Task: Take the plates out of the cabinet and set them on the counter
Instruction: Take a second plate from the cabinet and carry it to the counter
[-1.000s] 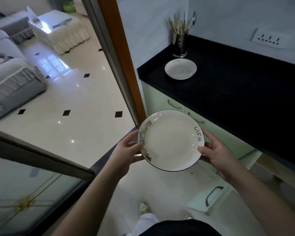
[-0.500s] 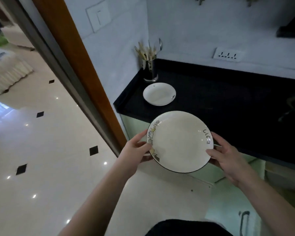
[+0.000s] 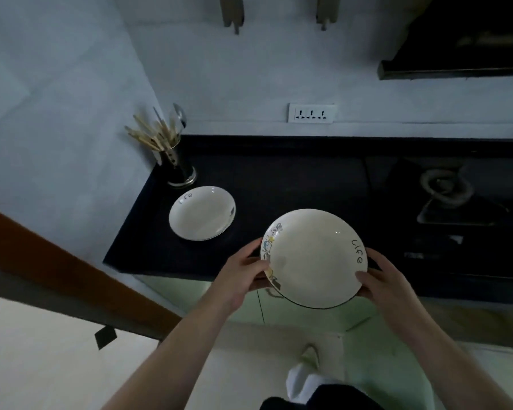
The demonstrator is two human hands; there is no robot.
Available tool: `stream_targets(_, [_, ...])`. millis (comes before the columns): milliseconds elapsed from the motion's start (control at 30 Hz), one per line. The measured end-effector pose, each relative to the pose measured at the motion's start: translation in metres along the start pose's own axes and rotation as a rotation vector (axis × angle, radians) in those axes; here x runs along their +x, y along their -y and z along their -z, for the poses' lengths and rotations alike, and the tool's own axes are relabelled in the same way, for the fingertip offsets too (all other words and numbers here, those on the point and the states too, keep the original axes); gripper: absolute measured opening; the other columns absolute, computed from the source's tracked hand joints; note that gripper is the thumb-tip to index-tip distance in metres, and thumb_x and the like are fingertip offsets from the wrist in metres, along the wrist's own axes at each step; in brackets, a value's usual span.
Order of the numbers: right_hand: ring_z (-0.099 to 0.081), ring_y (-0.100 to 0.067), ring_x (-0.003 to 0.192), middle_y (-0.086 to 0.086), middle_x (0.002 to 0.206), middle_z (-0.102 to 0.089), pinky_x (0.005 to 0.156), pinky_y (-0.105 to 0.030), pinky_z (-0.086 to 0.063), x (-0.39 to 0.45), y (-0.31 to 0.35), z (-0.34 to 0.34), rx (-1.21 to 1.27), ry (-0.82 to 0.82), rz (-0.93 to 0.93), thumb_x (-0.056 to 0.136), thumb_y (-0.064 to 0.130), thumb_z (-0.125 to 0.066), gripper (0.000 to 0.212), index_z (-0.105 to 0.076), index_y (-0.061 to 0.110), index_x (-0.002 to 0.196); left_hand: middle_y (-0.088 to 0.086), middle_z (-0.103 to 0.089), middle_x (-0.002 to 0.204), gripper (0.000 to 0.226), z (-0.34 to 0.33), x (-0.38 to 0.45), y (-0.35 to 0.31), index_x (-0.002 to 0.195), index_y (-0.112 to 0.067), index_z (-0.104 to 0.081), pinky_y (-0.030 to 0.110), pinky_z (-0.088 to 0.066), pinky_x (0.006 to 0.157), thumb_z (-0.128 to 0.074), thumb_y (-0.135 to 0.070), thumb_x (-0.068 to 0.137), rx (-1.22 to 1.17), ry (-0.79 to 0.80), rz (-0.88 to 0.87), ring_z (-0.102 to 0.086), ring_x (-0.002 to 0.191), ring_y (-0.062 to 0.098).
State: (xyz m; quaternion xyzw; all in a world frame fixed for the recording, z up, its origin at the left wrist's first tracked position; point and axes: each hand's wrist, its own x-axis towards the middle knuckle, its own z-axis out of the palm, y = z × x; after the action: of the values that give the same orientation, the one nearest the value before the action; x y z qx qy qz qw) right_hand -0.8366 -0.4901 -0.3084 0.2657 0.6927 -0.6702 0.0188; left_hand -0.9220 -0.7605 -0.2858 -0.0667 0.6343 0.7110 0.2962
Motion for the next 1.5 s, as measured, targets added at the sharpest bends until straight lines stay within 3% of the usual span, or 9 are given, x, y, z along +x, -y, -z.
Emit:
stream_targets(167, [-0.070, -0.005, 0.088, 0.017, 0.093, -0.074, 0.074, -0.030, -0.057, 0.074, 0.010, -0.004, -0.104, 0.035, -0.037, 0.089, 0.010, -0.060, 0.051, -0.051, 0.045, 0.126, 0.012, -0.074, 0.111, 0.051, -0.005, 0.066, -0.010, 0.122, -0.032, -0.063, 0.039, -0.060, 0.078, -0.060, 0.003, 0.085, -0.053, -0.065, 0.102, -0.071, 0.102, 0.027])
stream_targets(300, [-0.067, -0.009, 0.092, 0.021, 0.091, -0.071, 0.079, -0.039, -0.058, 0.122, 0.014, -0.010, -0.159, -0.001, -0.071, 0.086, 0.009, -0.060, 0.052, -0.055, 0.054, 0.111, 0.011, -0.071, 0.116, 0.051, -0.008, 0.106, -0.014, 0.126, -0.031, -0.060, 0.040, -0.060, 0.081, -0.064, 0.000, 0.086, -0.047, -0.091, 0.141, -0.071, 0.104, 0.025])
stream_targets(467, [-0.065, -0.012, 0.095, 0.014, 0.097, -0.069, 0.084, -0.045, -0.057, 0.163, 0.005, -0.017, -0.200, -0.027, -0.124, 0.086, 0.010, -0.062, 0.051, -0.054, 0.048, 0.120, 0.011, -0.064, 0.124, 0.055, -0.002, 0.151, -0.011, 0.133, -0.031, -0.056, 0.038, -0.061, 0.078, -0.067, -0.004, 0.087, -0.018, -0.122, 0.187, -0.069, 0.106, 0.023])
stream_targets(733, [-0.063, -0.013, 0.099, 0.014, 0.106, -0.066, 0.082, -0.040, -0.056, 0.190, 0.000, -0.032, -0.279, -0.027, -0.185, 0.090, 0.013, -0.061, 0.046, -0.053, 0.040, 0.126, 0.008, -0.054, 0.133, 0.061, 0.012, 0.189, -0.013, 0.139, -0.033, -0.051, 0.043, -0.061, 0.081, -0.069, -0.006, 0.087, 0.072, -0.165, 0.246, -0.061, 0.113, 0.024])
stream_targets(900, [-0.062, -0.008, 0.098, 0.017, 0.106, -0.064, 0.085, -0.040, -0.056, 0.206, 0.000, -0.036, -0.346, -0.039, -0.177, 0.090, 0.017, -0.061, 0.048, -0.049, 0.041, 0.130, 0.008, -0.052, 0.135, 0.061, 0.013, 0.204, -0.016, 0.139, -0.032, -0.050, 0.032, -0.061, 0.069, -0.069, -0.006, 0.087, 0.073, -0.178, 0.282, -0.061, 0.111, 0.022])
stream_targets(1067, [-0.061, -0.005, 0.096, 0.020, 0.104, -0.063, 0.082, -0.037, -0.056, 0.214, 0.001, -0.045, -0.365, -0.047, -0.160, 0.090, 0.018, -0.062, 0.047, -0.050, 0.042, 0.129, 0.007, -0.050, 0.140, 0.065, 0.017, 0.212, -0.016, 0.143, -0.030, -0.046, 0.032, -0.061, 0.069, -0.068, -0.004, 0.088, 0.094, -0.209, 0.314, -0.060, 0.112, 0.020])
stream_targets(1167, [-0.061, -0.004, 0.093, 0.021, 0.101, -0.063, 0.073, -0.028, -0.054, 0.217, 0.000, -0.047, -0.368, -0.047, -0.156, 0.090, 0.018, -0.061, 0.046, -0.051, 0.044, 0.127, 0.005, -0.052, 0.137, 0.064, 0.017, 0.214, -0.015, 0.142, -0.030, -0.048, 0.029, -0.060, 0.064, -0.068, -0.003, 0.087, 0.092, -0.222, 0.321, -0.061, 0.106, 0.017])
stream_targets(1367, [-0.061, 0.002, 0.087, 0.026, 0.095, -0.062, 0.057, -0.012, -0.045, 0.219, -0.011, -0.043, -0.374, -0.051, -0.165, 0.089, 0.020, -0.063, 0.049, -0.048, 0.047, 0.127, 0.002, -0.058, 0.128, 0.068, 0.018, 0.218, -0.010, 0.141, -0.029, -0.050, 0.042, -0.061, 0.082, -0.073, -0.003, 0.082, 0.115, -0.215, 0.316, -0.063, 0.110, 0.020])
stream_targets(1500, [-0.062, 0.002, 0.086, 0.027, 0.094, -0.062, 0.057, -0.011, -0.045, 0.221, -0.017, -0.039, -0.404, -0.048, -0.166, 0.088, 0.021, -0.064, 0.052, -0.046, 0.051, 0.126, 0.003, -0.056, 0.132, 0.067, 0.016, 0.217, -0.009, 0.141, -0.029, -0.050, 0.041, -0.061, 0.082, -0.073, -0.005, 0.083, 0.147, -0.210, 0.316, -0.062, 0.110, 0.020])
